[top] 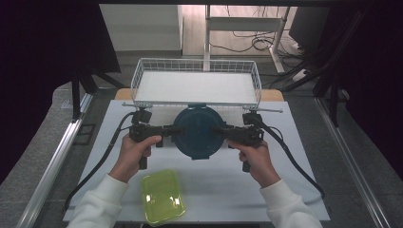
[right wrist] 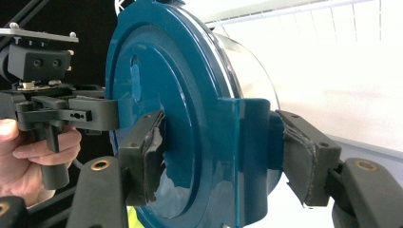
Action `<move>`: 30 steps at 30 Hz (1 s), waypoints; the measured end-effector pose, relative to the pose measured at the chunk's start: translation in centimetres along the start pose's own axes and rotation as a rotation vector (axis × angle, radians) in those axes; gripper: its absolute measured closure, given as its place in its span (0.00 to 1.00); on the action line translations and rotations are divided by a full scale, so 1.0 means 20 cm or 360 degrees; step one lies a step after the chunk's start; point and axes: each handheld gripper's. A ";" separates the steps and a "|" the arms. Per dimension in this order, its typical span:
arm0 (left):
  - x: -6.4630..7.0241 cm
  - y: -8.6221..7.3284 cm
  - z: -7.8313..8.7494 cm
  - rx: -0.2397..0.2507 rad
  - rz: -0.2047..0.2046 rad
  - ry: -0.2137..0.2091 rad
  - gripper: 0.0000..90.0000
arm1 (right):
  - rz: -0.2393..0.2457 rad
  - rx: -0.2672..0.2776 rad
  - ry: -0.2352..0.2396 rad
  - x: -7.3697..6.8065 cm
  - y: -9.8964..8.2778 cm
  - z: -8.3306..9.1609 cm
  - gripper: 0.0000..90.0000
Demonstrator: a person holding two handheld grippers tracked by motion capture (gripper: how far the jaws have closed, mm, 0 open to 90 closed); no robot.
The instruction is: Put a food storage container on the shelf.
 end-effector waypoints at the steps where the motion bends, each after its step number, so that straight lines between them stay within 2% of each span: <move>1: 0.01 0.01 0.00 0.0004 0.0001 -0.0005 0.49 | -0.0002 0.0004 -0.0004 -0.01 0.01 0.01 0.40; 12: 0.06 0.08 0.05 0.0040 -0.0041 -0.0023 0.50 | 0.0042 0.0036 -0.0011 -0.08 0.09 0.06 0.40; 19: 0.11 0.16 0.09 0.0064 -0.0073 -0.0018 0.50 | 0.0064 0.0073 -0.0005 -0.12 0.17 0.08 0.40; 30: 0.14 0.30 0.11 0.0087 -0.0095 -0.0028 0.50 | 0.0097 0.0106 -0.0011 -0.15 0.29 0.10 0.40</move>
Point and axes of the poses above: each handheld gripper's, and its own axes: z roughly backward along the jaws, y roughly out of its top, x roughly to its right, and after that the axes turned 5 degrees about y, right-handed
